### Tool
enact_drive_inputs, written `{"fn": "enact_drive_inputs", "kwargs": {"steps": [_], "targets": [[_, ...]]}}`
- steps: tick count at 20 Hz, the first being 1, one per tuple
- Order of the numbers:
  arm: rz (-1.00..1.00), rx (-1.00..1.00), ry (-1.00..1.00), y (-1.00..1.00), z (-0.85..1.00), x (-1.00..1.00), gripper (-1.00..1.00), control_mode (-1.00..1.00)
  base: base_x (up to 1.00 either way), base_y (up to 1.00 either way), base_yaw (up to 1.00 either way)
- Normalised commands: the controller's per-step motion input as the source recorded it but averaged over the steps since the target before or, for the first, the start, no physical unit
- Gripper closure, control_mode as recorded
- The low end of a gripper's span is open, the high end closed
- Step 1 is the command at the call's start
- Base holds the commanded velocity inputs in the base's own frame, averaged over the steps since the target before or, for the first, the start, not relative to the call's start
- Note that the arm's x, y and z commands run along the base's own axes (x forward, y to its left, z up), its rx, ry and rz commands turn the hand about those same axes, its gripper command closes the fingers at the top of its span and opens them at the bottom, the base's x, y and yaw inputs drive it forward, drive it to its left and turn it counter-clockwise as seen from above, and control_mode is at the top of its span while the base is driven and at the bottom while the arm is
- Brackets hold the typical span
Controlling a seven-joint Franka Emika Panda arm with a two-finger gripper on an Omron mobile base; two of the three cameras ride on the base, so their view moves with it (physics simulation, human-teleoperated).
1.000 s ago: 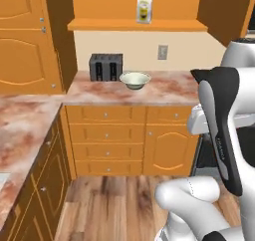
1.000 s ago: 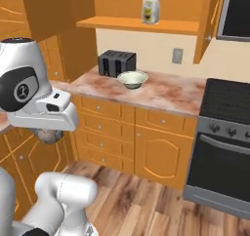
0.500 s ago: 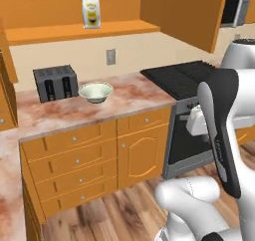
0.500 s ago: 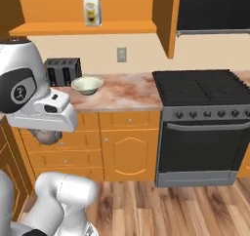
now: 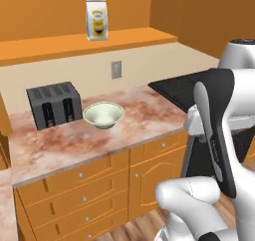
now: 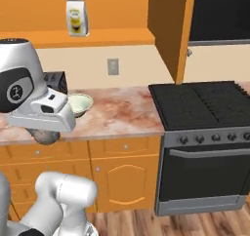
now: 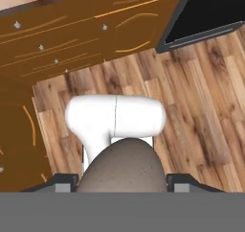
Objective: Pick the egg and butter from the fridge and place them by the bowl for mixing.
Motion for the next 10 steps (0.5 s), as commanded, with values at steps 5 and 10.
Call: {"fn": "enact_drive_inputs", "kwargs": {"steps": [5,10], "targets": [[0.00,0.00,0.00,0.00,0.00,0.00,1.00,1.00,0.71,-0.27,0.05],[0.00,0.00,0.00,0.00,0.00,0.00,1.00,1.00,0.25,-0.59,0.15]]}}
